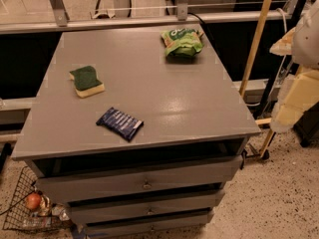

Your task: Move green rice chip bag near sponge

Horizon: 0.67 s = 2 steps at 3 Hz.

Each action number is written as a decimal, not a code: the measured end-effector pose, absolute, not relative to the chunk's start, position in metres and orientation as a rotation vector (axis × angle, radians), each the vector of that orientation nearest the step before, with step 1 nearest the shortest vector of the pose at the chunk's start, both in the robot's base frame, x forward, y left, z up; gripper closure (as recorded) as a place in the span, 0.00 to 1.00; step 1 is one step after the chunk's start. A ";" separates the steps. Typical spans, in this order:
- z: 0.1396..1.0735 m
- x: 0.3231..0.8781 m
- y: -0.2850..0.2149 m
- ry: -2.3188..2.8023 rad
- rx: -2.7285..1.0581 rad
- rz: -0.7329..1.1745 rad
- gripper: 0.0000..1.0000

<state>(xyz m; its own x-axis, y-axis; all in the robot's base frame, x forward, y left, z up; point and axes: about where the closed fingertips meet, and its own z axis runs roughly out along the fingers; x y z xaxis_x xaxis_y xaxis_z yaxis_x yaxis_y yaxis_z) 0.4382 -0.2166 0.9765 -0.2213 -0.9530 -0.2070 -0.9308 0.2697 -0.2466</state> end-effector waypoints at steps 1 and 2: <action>0.977 0.438 -0.217 2.231 -1.724 -0.099 0.00; 0.973 0.479 -0.206 2.151 -1.716 -0.101 0.00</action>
Offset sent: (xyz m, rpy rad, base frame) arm 0.1393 0.0338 -0.0133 0.1186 -0.1826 0.1073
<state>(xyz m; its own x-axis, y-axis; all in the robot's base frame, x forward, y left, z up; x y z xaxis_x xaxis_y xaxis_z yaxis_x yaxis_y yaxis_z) 0.4794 -0.2062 0.9730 -0.1780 -0.9514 -0.2514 -0.9236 0.2496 -0.2910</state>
